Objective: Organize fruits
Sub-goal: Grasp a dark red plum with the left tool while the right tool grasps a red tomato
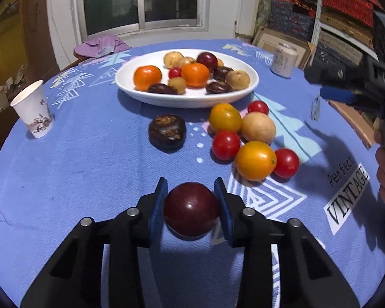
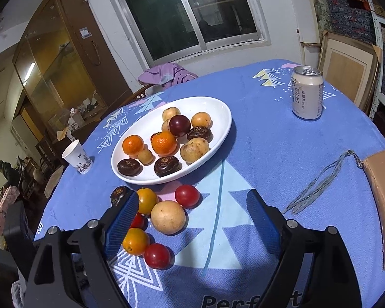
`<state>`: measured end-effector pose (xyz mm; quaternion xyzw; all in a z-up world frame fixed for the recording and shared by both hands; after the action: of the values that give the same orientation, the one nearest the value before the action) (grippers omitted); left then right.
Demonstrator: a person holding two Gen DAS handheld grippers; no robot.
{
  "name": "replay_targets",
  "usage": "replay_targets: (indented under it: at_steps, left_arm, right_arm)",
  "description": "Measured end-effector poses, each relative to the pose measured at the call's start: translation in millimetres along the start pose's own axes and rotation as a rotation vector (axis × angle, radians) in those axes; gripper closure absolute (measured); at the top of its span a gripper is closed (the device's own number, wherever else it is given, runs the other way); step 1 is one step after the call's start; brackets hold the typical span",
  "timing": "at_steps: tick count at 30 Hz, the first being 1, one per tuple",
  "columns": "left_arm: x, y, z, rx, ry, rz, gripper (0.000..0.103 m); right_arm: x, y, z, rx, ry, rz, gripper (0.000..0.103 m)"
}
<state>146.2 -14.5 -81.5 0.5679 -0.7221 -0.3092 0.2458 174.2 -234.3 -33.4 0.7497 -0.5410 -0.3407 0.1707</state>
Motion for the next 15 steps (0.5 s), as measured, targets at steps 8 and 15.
replay_targets:
  at_steps: [8,15]
  left_arm:
    - [-46,4,-9,0.023,0.133,-0.083,0.066]
    - [-59,-2,-8,0.007,0.174,-0.099,0.066]
  right_arm:
    - [-19,2,14,-0.002,0.1,0.01,0.016]
    - [-62,-6,73,-0.073,0.416,0.05,0.03]
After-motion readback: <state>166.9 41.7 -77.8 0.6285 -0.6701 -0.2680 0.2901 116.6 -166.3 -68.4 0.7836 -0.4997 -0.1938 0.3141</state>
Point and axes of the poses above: each gripper's, at about its wrist camera, not at the fingertips, and y roughly against the way its jaws point, x to its right, z to its underside, the point moved 7 cm from there along -y, roughly the way its jaws point, and after that the axes turned 1 degree about -z, right-handed, at the moved point
